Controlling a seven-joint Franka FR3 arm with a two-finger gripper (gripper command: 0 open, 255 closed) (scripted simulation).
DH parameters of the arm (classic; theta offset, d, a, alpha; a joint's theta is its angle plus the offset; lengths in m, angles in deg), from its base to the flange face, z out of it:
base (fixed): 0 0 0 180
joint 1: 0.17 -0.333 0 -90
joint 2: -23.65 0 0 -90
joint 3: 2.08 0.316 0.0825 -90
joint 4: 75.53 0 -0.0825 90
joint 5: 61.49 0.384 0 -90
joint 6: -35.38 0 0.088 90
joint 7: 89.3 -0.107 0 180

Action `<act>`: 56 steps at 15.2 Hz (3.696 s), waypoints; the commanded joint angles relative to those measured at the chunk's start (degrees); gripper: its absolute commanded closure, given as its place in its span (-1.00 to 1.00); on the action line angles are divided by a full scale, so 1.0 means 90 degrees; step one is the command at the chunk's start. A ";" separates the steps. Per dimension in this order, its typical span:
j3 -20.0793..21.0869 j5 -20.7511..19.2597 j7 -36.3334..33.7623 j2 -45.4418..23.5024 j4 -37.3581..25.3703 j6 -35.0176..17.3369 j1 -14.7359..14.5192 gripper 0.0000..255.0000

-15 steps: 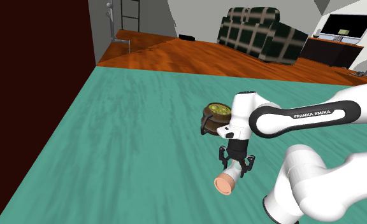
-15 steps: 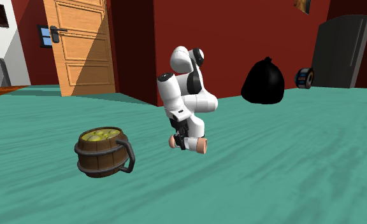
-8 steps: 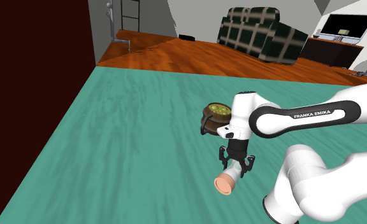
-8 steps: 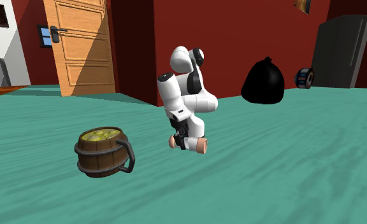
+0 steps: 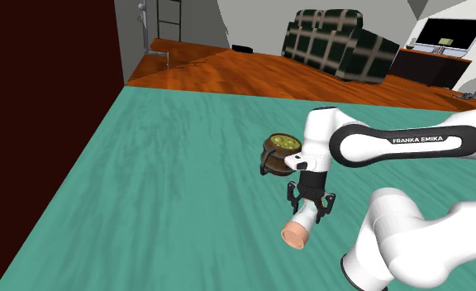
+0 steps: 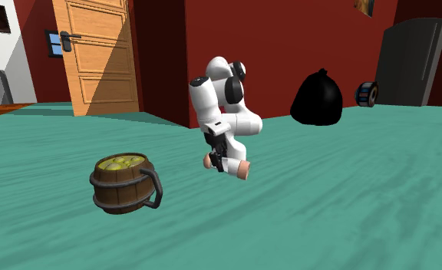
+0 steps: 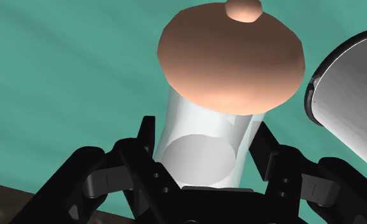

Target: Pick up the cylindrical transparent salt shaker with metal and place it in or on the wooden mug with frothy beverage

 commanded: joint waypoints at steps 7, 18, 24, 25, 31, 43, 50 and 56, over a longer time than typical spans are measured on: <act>0.0285 0.0264 -0.0111 0.0283 -0.0551 0.0810 -0.0090 1.00; 0.0606 0.0584 -0.0251 0.0390 -0.1418 0.1755 -0.0235 1.00; 0.0749 0.0736 -0.0319 0.0347 -0.1936 0.2219 -0.0313 1.00; 0.0771 0.0760 -0.0331 0.0335 -0.2025 0.2294 -0.0326 1.00; 0.0889 0.0895 -0.0395 0.0229 -0.2577 0.2732 -0.0401 1.00; -0.0497 0.0175 0.0807 -0.1570 -0.4263 0.2522 -0.0744 1.00; -0.1766 0.0158 0.1957 -0.3187 -0.5706 0.2304 -0.1230 1.00; -0.3236 0.0950 0.3433 -0.5185 -0.7236 0.2257 -0.1702 1.00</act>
